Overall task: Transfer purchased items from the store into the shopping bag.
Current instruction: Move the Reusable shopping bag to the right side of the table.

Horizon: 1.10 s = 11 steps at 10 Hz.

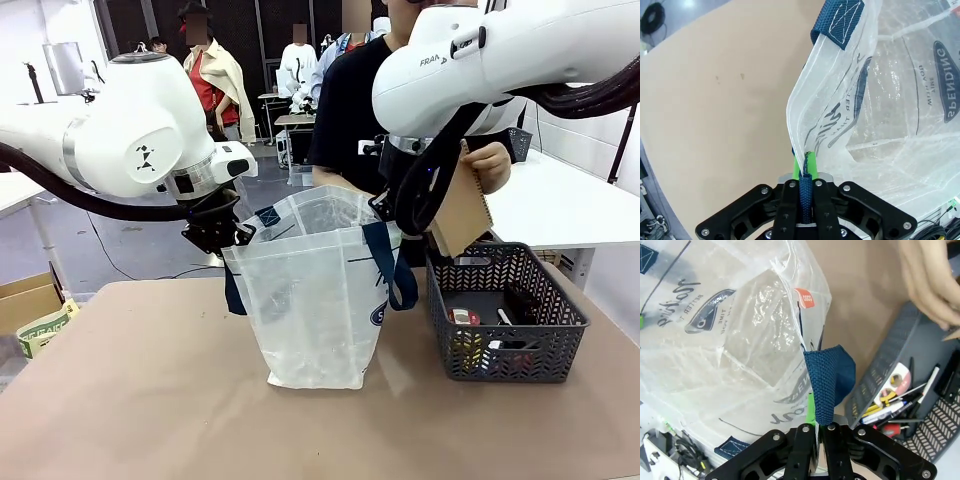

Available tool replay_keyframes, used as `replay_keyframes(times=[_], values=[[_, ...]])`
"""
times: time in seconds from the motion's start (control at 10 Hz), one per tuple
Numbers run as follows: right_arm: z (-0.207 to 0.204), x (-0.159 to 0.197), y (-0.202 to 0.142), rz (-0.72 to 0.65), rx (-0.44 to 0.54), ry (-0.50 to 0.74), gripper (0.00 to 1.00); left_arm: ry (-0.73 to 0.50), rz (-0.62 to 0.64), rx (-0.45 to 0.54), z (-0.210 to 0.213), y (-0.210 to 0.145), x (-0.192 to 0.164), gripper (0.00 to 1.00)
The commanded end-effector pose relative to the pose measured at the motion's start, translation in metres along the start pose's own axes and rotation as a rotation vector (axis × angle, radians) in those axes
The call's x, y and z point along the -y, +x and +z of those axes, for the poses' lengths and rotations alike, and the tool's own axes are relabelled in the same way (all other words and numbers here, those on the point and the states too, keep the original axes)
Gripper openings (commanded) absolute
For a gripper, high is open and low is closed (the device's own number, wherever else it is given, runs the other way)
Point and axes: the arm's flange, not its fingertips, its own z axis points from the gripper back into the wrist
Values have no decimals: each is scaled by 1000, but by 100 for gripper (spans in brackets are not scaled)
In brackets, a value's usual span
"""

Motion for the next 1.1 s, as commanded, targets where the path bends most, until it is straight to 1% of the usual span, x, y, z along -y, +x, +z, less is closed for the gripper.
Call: replay_keyframes(times=[0.0,0.9,1.0], values=[[0,3,1,0,1,-6,0,-6,11,4,0,-5,-3,0],[0,3,1,0,1,-6,0,-6,11,4,0,-5,-3,0],[0,0,0,0,0,0,0,0,0,0,0,0,0,0]])
